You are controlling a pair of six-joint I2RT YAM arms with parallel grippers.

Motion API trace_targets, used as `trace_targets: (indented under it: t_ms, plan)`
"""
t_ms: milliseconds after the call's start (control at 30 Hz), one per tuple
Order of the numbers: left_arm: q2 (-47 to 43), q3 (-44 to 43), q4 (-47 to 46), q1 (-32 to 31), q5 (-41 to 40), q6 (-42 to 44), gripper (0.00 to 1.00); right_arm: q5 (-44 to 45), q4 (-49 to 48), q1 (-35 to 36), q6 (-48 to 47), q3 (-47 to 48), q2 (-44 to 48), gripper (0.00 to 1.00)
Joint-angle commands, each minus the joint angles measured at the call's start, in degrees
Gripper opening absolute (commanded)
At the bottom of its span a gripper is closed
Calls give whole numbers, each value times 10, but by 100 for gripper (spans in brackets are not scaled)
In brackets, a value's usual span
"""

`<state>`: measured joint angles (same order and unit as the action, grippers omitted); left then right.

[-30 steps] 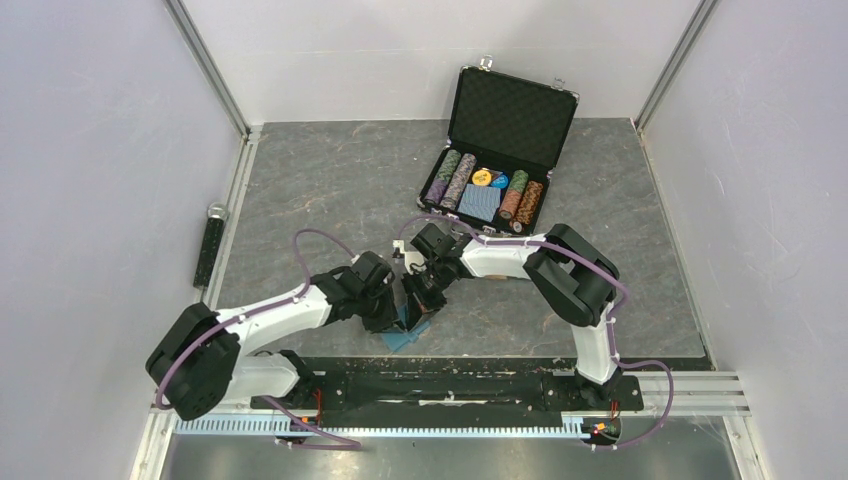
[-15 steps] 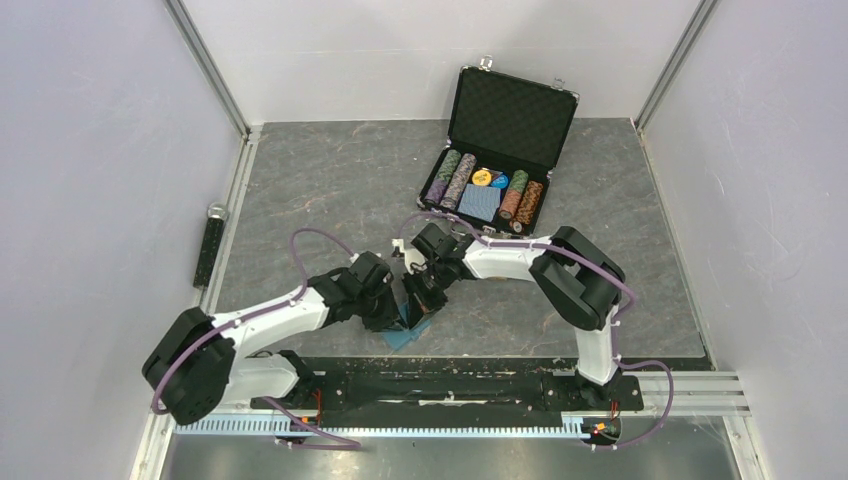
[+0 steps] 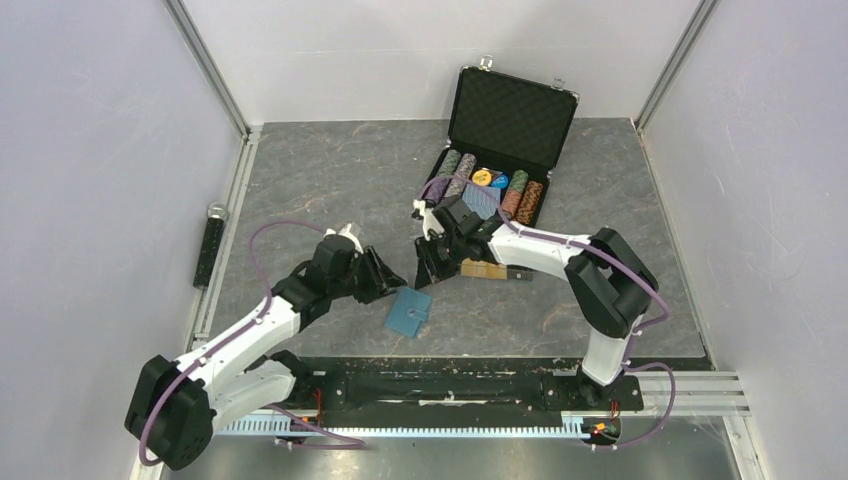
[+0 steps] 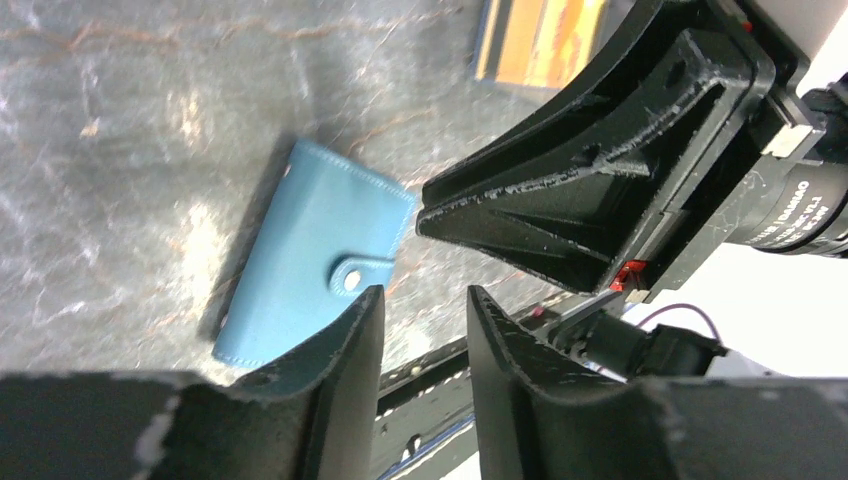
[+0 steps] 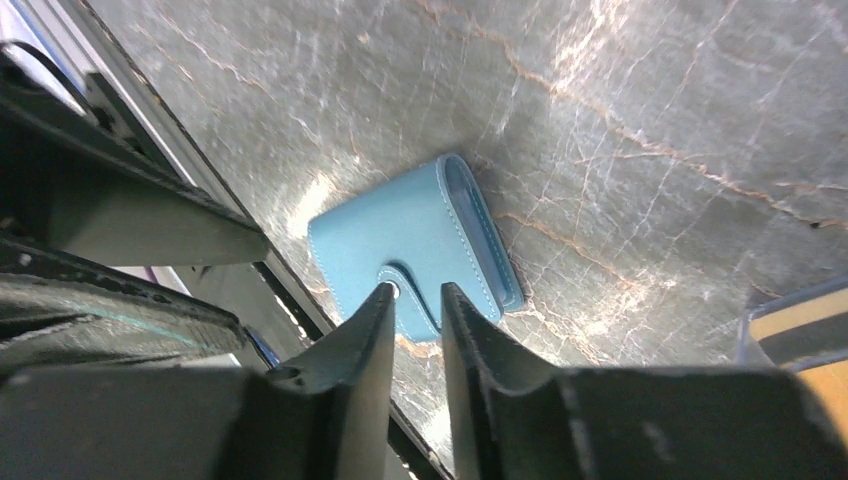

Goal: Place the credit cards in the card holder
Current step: Close the card holder at the center of the board, then reset both arms

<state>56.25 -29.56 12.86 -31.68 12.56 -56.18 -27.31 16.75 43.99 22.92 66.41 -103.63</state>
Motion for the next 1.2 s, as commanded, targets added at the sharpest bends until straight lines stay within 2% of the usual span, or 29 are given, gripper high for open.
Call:
trace_targets:
  t_ms: [0,133,167,200,533,733,967,1067,1167]
  plan:
    - [22,12,-104,23,75,-21,53,-15,-46,-15,17,-7,41,34]
    - [62,7,-143,36,118,-16,75,-28,-58,-34,26,-19,53,50]
    - [68,6,-158,38,129,-18,85,-29,-59,-39,27,-21,58,54]
    - [74,5,-170,41,138,-19,99,-28,-61,-43,28,-24,63,57]
    - [111,-27,-234,82,198,-20,100,-17,-88,-108,34,-65,143,79]
    - [110,-1,-331,151,234,-81,100,4,-87,-145,29,-88,197,97]
    - [89,51,-428,282,256,-168,100,5,-84,-250,22,-144,259,98]
    - [70,40,-387,342,256,-146,100,6,-78,-317,15,-169,293,98]
    - [54,-18,-264,375,230,-57,100,12,-59,-391,-4,-182,322,98]
